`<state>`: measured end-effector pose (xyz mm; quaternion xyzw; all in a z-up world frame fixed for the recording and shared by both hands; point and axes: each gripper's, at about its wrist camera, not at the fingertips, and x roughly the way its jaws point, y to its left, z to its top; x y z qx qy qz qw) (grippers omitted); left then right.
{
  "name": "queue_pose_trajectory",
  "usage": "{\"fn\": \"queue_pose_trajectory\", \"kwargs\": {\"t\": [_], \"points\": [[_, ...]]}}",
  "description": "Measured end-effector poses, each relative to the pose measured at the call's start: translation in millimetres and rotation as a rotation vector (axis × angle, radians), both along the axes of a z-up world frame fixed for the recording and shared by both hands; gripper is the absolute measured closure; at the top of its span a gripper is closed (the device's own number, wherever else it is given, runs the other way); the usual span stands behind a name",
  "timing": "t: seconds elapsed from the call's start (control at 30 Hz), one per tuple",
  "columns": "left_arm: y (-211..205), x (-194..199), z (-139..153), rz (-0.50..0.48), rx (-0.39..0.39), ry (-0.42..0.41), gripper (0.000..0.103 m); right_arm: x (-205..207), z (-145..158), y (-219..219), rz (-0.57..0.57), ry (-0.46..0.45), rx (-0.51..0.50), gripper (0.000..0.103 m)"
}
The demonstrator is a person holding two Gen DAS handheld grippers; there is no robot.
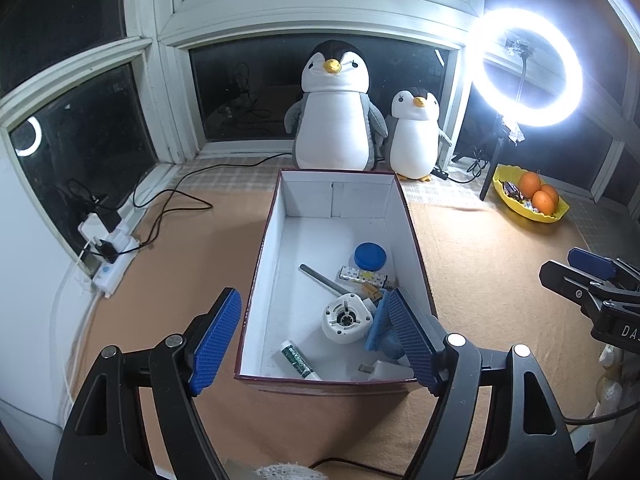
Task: Organize rigid objects
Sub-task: 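Lower the box onto the table with the left tool and release it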
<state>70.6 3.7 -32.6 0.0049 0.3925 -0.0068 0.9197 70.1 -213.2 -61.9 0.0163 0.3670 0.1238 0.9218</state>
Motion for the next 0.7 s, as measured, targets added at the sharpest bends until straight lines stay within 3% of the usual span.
{"fn": "queue_pose_trajectory", "kwargs": {"t": [0.7], "points": [[-2.6, 2.0, -2.6, -0.013, -0.001, 0.007, 0.026, 2.8, -4.9, 2.3, -0.002, 0.013, 0.001, 0.022]]}}
